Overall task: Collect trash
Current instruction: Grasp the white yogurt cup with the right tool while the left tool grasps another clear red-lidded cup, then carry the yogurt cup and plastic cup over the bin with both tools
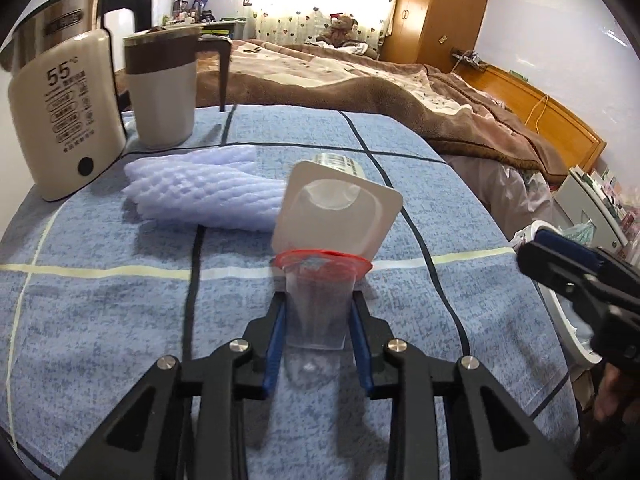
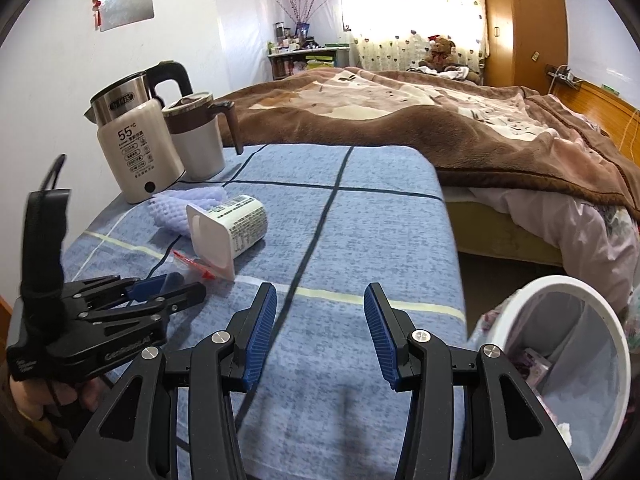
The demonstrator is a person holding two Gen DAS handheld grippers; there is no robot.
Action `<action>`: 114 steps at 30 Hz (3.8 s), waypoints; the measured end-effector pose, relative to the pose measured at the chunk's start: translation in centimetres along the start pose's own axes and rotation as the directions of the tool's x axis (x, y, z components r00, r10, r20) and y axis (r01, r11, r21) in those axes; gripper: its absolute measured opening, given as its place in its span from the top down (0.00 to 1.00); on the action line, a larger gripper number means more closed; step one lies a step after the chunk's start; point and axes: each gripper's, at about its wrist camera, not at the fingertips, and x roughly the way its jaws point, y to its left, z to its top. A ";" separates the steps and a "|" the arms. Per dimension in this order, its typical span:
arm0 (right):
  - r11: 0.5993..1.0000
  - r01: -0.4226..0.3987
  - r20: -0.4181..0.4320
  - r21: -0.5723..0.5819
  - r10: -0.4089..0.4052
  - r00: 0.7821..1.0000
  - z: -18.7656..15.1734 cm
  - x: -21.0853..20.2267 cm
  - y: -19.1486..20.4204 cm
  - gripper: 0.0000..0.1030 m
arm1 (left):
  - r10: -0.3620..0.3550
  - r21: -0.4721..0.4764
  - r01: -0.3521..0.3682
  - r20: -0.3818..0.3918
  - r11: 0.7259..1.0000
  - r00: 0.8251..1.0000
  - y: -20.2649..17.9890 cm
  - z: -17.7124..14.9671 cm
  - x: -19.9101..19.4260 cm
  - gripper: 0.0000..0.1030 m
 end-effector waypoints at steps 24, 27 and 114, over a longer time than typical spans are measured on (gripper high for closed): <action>0.972 -0.169 -0.003 0.166 0.172 0.985 4.0 6.2 5.6 0.40 | 0.083 -0.119 -0.073 0.080 0.990 0.993 6.5 -0.1 -3.9 0.69; 0.967 -0.169 0.001 0.191 0.172 0.985 4.5 6.9 6.2 0.39 | 0.081 -0.130 -0.071 0.079 0.989 0.994 6.9 -0.2 -3.9 0.69; 0.934 0.097 0.102 0.343 -0.140 0.985 -3.3 -9.4 -12.4 0.40 | -0.160 0.236 0.143 0.057 0.961 0.985 -17.3 0.6 -2.9 0.69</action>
